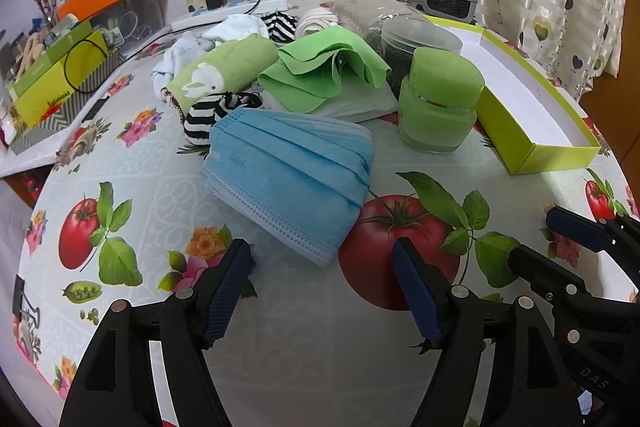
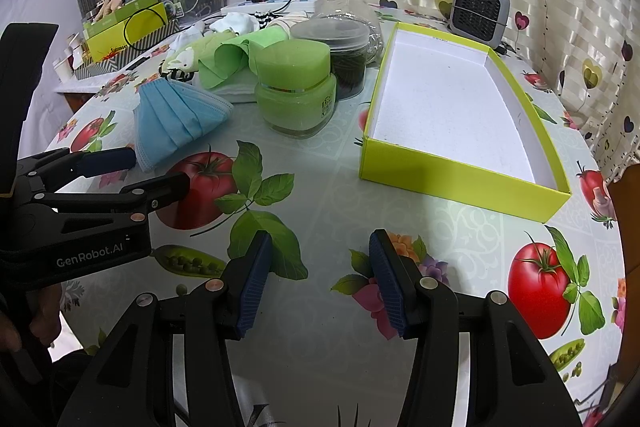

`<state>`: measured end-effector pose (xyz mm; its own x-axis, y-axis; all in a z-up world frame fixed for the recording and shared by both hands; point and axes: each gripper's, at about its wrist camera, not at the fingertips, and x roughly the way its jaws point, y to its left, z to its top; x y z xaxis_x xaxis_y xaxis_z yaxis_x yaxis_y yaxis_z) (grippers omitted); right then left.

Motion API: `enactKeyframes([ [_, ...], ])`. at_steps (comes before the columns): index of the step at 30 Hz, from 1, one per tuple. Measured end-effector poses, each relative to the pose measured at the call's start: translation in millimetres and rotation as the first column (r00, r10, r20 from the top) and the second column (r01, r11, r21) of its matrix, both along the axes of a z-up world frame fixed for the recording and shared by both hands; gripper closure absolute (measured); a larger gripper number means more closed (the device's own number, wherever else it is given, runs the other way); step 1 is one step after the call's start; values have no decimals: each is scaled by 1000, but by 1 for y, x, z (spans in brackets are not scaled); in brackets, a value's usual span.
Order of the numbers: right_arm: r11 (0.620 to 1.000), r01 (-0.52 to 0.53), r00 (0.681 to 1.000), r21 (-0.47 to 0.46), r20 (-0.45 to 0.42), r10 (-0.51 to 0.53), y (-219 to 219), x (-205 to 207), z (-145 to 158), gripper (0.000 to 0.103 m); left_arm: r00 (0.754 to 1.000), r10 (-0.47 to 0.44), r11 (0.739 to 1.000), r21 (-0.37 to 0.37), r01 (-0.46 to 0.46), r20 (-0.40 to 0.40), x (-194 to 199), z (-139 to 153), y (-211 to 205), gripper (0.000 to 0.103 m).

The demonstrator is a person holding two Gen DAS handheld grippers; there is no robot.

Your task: Organize soft objects

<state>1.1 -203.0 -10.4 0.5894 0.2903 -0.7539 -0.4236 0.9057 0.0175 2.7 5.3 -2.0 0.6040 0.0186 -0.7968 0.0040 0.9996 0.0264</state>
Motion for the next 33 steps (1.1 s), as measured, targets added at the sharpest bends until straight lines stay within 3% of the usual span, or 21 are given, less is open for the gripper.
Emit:
enactKeyframes([
  [33, 1000, 0, 1000, -3, -2, 0, 0, 0, 0, 52, 1000, -3, 1000, 0, 3, 1, 0, 0, 0, 26],
])
